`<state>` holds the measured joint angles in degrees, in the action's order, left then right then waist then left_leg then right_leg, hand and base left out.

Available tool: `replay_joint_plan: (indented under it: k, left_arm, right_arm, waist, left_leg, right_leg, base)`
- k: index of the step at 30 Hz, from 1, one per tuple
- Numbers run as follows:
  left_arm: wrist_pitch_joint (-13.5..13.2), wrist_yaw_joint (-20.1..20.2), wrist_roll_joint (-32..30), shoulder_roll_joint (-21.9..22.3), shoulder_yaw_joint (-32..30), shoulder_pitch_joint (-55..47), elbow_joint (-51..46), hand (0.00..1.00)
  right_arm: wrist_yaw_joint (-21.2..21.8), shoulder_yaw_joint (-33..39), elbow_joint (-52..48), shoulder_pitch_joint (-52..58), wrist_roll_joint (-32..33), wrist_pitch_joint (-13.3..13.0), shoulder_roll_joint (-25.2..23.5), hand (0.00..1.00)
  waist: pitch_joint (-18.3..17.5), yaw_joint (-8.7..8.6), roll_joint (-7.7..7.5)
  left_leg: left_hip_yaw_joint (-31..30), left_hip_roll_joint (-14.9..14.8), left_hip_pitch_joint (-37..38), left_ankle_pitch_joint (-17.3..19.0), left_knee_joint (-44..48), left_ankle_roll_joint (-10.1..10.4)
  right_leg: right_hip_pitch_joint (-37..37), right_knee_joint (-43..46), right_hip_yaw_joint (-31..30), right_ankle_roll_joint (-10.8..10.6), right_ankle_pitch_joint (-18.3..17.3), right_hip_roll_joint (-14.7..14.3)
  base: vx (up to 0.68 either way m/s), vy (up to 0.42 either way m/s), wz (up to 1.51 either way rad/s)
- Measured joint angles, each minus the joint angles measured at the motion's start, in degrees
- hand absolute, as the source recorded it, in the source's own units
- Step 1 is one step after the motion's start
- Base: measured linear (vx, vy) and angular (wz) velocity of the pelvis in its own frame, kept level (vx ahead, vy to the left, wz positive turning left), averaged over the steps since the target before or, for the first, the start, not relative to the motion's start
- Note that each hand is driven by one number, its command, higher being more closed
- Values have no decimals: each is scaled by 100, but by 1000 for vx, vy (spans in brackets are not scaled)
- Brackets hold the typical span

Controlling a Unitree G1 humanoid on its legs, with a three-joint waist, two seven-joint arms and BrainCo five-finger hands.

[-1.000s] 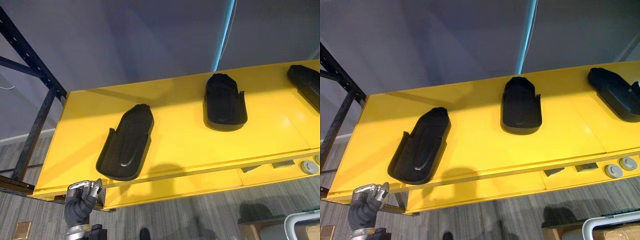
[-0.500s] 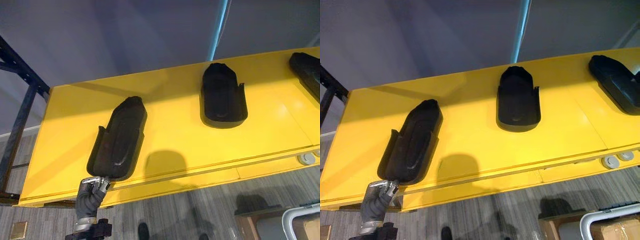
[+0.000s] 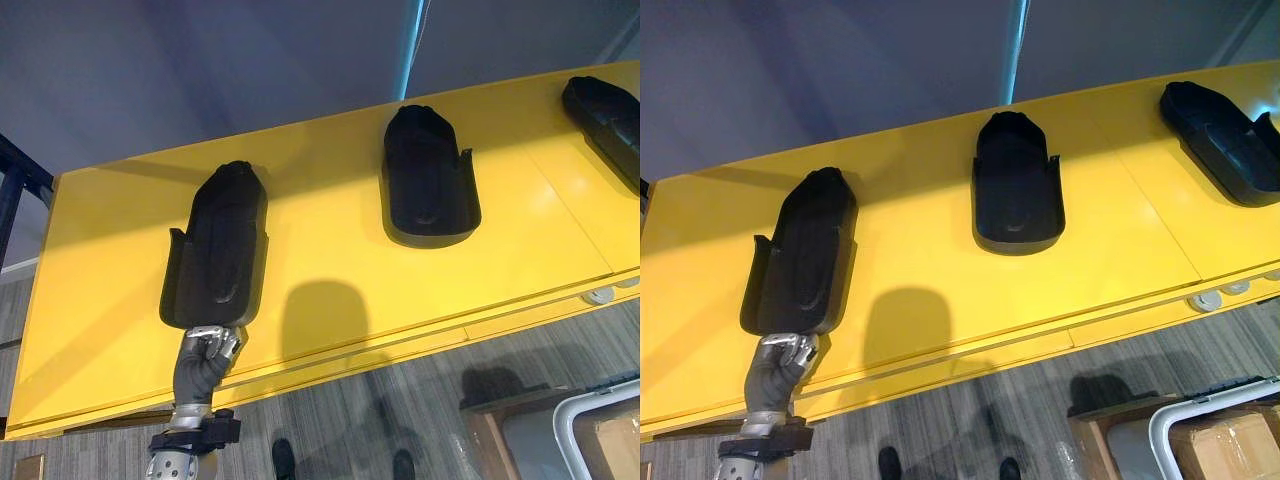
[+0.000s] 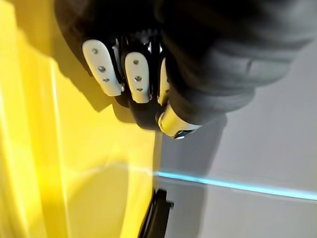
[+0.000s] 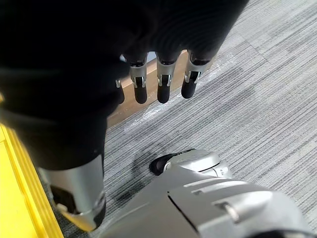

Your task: Walk over and take plastic housings, then place them on the shelf

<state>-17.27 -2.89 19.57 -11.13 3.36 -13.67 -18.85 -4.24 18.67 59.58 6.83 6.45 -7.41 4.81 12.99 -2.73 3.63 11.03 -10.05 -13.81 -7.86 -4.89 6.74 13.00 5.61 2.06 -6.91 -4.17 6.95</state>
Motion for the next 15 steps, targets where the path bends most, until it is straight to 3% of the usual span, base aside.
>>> replay_joint_plan:
  k: [5,15]
  left_arm:
    - [-1,-33,-2,-4,103,87,15,100]
    - [-68,-290,-80,-79,140,1015,691,100]
  right_arm:
    - [-13,76,0,-38,4,-1,-22,0]
    - [-33,156,-2,-44,113,-2,-59,0]
  waist:
    - [5,-111,-3]
    - [7,-177,-5]
  left_leg:
    - [41,-2,17,2,-1,1]
    - [145,-10,112,4,-3,4]
  right_leg:
    - [5,0,-30,0,0,0]
    - [-26,-1,-107,31,26,-7]
  base:
    - [8,-5,-3]
    - [10,-5,-4]
